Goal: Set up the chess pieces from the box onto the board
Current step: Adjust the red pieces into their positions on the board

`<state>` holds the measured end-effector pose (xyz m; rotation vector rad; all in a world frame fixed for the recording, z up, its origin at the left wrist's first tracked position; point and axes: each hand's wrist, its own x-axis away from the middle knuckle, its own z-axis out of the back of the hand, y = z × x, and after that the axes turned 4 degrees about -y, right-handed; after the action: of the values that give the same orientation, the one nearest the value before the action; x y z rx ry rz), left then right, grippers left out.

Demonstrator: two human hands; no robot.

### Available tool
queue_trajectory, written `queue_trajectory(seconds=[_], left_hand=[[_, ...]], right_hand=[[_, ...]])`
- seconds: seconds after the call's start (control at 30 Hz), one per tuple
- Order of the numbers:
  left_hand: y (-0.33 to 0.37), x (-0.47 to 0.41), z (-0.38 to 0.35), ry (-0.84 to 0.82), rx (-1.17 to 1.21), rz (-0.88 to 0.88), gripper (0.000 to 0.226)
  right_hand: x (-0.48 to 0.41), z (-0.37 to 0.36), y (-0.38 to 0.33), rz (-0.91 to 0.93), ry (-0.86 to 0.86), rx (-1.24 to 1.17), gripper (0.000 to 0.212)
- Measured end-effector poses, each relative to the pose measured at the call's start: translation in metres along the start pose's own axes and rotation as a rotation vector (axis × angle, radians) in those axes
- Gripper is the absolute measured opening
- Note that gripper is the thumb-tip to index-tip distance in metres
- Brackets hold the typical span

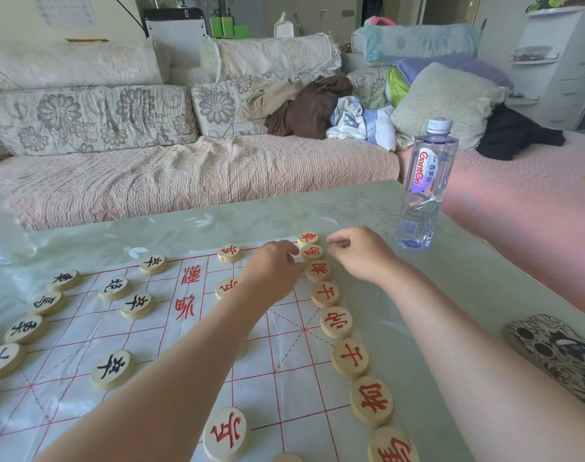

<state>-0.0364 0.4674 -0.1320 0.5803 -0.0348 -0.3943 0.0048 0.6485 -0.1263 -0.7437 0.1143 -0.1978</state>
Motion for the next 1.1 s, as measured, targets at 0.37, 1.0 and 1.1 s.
queue_trajectory(seconds=[0.37, 1.0, 1.1], left_hand=[[0.002, -0.022, -0.001, 0.020, -0.117, -0.098, 0.034], [-0.006, -0.058, 0.011, -0.064, -0.169, -0.049, 0.043], [-0.005, -0.063, 0.014, -0.116, -0.213, -0.044, 0.050]], right_hand=[[-0.020, -0.010, -0.002, 0.028, -0.090, 0.051, 0.018], [-0.055, -0.012, -0.008, -0.015, 0.008, 0.093, 0.020], [-0.065, -0.016, -0.009, -0.013, -0.007, 0.085, 0.022]])
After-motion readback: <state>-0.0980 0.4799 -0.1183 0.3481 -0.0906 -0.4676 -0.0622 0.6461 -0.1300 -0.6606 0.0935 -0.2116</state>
